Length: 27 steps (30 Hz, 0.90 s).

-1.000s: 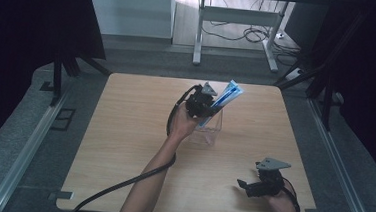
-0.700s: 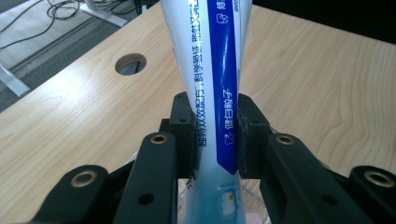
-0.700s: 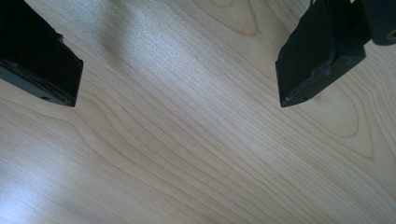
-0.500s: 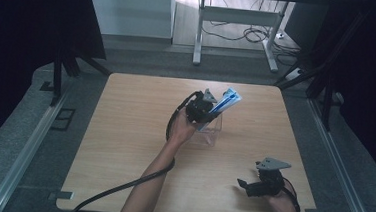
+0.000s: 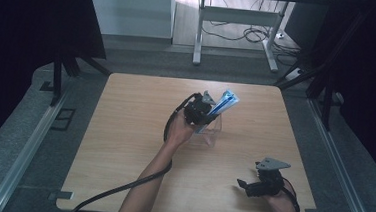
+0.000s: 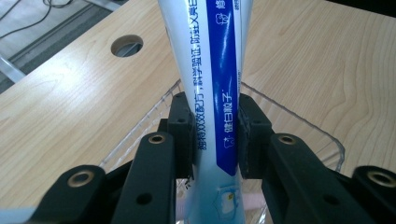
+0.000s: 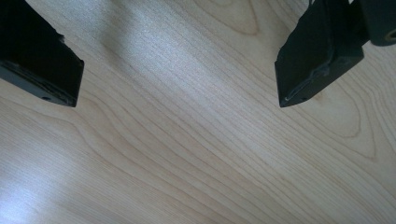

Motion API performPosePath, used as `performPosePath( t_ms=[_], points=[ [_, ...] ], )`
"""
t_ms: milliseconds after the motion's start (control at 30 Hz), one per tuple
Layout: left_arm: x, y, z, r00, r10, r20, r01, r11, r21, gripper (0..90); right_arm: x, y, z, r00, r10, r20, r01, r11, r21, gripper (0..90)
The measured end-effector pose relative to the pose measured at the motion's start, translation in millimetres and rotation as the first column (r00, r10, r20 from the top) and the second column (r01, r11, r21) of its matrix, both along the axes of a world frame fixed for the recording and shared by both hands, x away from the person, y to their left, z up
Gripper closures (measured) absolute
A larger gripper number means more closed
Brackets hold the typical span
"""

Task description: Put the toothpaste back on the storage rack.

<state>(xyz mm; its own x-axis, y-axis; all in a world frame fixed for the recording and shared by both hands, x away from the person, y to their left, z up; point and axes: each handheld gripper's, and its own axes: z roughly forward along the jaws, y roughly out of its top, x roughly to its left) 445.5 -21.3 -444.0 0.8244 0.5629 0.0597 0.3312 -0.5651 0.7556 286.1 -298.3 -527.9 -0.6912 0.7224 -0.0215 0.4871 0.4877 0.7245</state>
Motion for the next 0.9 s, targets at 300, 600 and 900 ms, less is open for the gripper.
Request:
performPosePath(
  t_ms=[300, 600, 900],
  points=[
    [-4.7, 1.6, 0.8, 0.9999, 0.0, -0.014, 0.001, 1.0, 0.005, 71.0, 0.0, 0.5, -0.3, 1.0, 0.001, -0.002, -0.001, 1.0, -0.001, 1.3],
    [-8.2, 4.4, 1.7, 0.9996, -0.004, -0.028, 0.005, 0.9999, 0.01, 70.5, 0.2, 1.4, -1.1, 1.0, 0.005, -0.008, -0.005, 1.0, -0.004, 1.3],
    [-11.1, 6.2, 1.8, 0.9993, -0.006, -0.036, 0.007, 0.9998, 0.019, 69.7, 0.2, 2.1, -1.8, 0.9999, 0.006, -0.012, -0.006, 1.0, -0.008, 1.3]
  ],
)
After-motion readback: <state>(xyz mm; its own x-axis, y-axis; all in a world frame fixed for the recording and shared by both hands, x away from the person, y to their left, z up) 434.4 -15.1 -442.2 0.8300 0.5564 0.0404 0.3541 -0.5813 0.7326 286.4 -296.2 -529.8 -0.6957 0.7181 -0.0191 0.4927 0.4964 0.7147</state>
